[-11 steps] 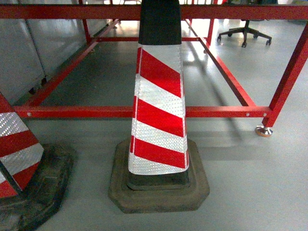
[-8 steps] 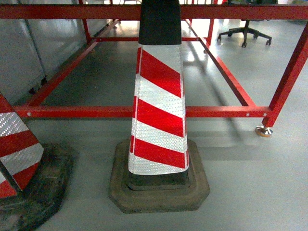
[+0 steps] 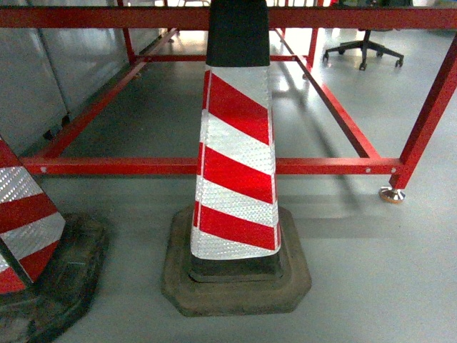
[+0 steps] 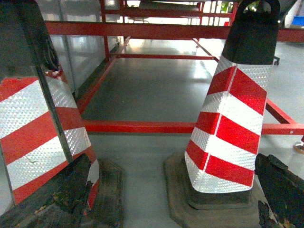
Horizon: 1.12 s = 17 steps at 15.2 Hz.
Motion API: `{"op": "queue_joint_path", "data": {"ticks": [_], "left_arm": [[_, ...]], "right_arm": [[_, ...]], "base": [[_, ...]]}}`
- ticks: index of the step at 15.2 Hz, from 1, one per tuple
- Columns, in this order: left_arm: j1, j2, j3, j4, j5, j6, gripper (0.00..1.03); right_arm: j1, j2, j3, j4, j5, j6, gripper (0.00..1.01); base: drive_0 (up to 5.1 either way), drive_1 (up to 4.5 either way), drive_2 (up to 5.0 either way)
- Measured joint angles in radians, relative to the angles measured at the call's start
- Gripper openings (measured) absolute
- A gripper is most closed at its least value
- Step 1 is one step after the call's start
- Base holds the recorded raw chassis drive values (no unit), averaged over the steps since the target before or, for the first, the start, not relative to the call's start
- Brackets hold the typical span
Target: Sort blue parts and orange caps into right shelf containers
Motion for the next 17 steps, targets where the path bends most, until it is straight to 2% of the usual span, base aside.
{"op": "queue_joint_path", "data": {"ticks": [17], "left_arm": [[0.000,0.000,0.000,-0.004,0.002,0.000,0.98]], "right_arm": [[0.000,0.000,0.000,-0.003,0.000,0.000,0.98]], "base": [[0.0,0.00,0.0]]}}
